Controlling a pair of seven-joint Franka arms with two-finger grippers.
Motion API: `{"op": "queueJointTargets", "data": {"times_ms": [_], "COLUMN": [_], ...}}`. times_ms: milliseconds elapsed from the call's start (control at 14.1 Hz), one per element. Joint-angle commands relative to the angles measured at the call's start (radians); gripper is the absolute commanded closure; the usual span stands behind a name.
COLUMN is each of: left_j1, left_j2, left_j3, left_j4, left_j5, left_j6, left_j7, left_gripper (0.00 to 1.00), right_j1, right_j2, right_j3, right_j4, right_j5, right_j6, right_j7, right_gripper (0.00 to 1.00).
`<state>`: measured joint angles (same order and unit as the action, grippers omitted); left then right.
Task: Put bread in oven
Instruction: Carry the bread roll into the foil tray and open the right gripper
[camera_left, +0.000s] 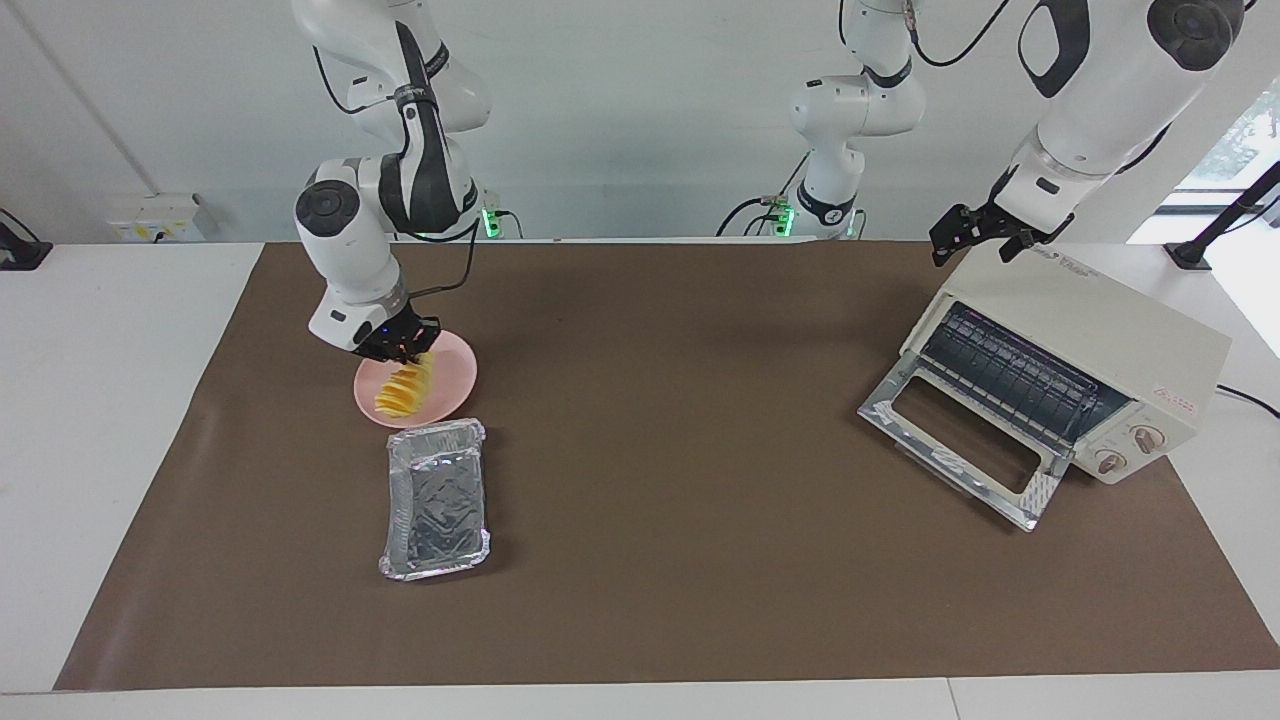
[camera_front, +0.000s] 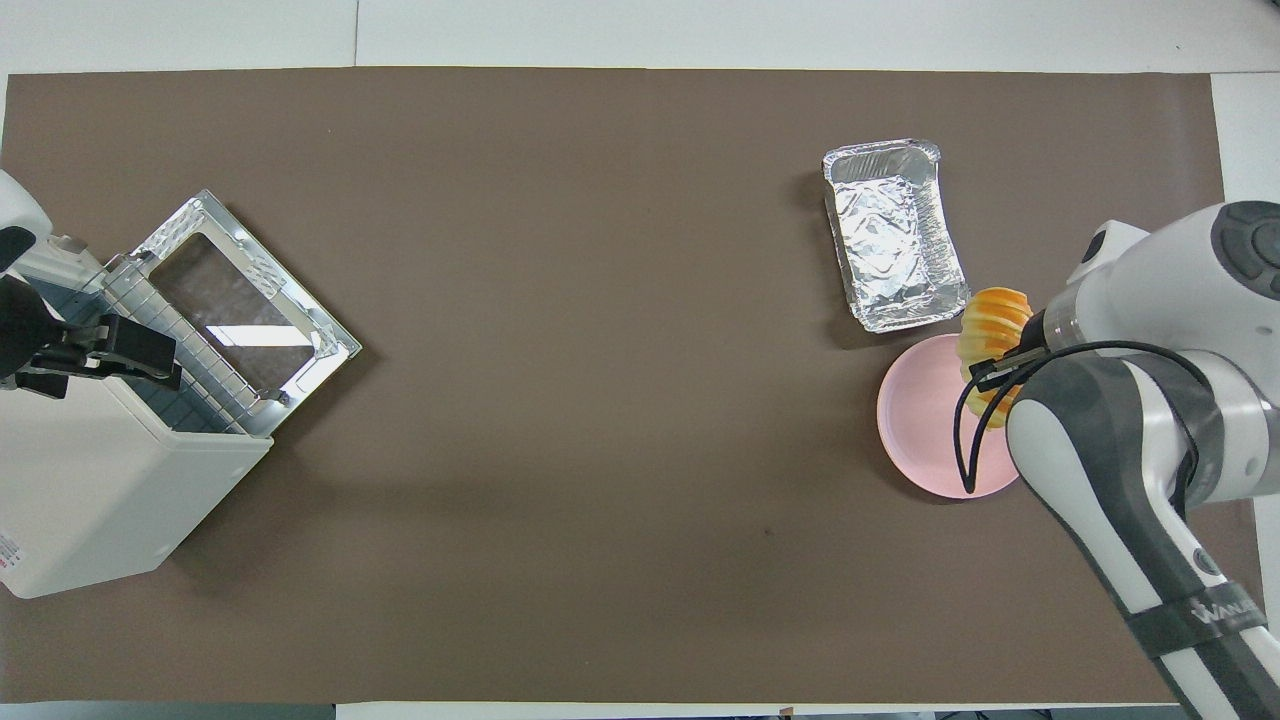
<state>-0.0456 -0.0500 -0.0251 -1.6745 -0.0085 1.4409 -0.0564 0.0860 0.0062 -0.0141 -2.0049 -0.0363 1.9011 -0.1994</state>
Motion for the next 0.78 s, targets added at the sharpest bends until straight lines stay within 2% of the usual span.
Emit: {"op": "queueJointTargets", "data": {"times_ms": [0, 71, 356, 569, 711], "left_j1": [0.012, 0.012, 0.012, 0.012, 0.012], "left_j2": [-0.014, -0.014, -0.014, -0.014, -0.014], "left_j3": [-0.007, -0.009, -0.009, -0.009, -0.007], "left_j4": [-0.007, -0.007, -0.007, -0.007, -0.007], "left_j5": [0.007, 0.007, 0.007, 0.007, 0.007], "left_j6": [0.01, 0.012, 0.01, 0.01, 0.01], "left_j7": [0.006, 0.006, 0.006, 0.006, 0.006], "left_gripper": [0.0, 0.0, 0.0, 0.0, 0.0], "right_j1": [0.015, 0.032, 0.06, 0.055, 0.057], "right_j2": [0.125, 0.141, 0.286, 0.446, 0.524], "right_j3": [0.026, 0.026, 0.026, 0.026, 0.026], "right_j4": [0.227, 0.256, 0.418, 0.585, 0.641], "right_j5": [0.016, 0.016, 0.015, 0.016, 0.036], "right_j6": [-0.095, -0.093, -0.099, -0.112, -0.096], "right_j7": [-0.002, -0.002, -0.027, -0.113, -0.126], "right_gripper": [1.0, 1.0, 1.0, 1.0, 1.0]}}
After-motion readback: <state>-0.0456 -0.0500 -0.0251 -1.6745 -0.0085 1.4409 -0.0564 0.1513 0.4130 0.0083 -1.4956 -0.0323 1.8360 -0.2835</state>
